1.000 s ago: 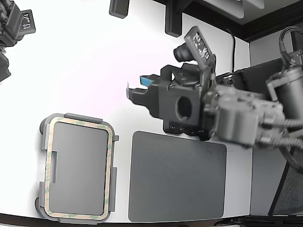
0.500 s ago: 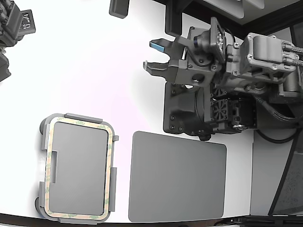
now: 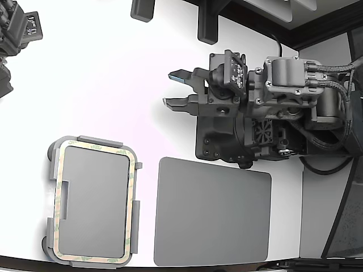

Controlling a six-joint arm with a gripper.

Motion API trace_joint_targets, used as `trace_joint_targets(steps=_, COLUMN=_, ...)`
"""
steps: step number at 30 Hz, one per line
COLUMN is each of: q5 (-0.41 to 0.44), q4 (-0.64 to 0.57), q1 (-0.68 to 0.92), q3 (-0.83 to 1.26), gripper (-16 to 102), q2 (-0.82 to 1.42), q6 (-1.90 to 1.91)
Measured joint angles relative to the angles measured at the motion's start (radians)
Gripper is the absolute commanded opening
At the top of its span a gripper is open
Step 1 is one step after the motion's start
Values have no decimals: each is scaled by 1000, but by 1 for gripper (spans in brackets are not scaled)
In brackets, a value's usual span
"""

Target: Move top rectangular frame to the holder.

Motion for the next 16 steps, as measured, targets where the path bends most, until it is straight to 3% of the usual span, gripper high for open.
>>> trace_joint_targets(steps=7, q5=91, q4=11, q1=0, q3=3, gripper=100, q2=41, q6=61)
trace_joint_targets(steps=16, q5=87, q4=11, q1=0, q3=5, gripper=100, q2=41, q6=58)
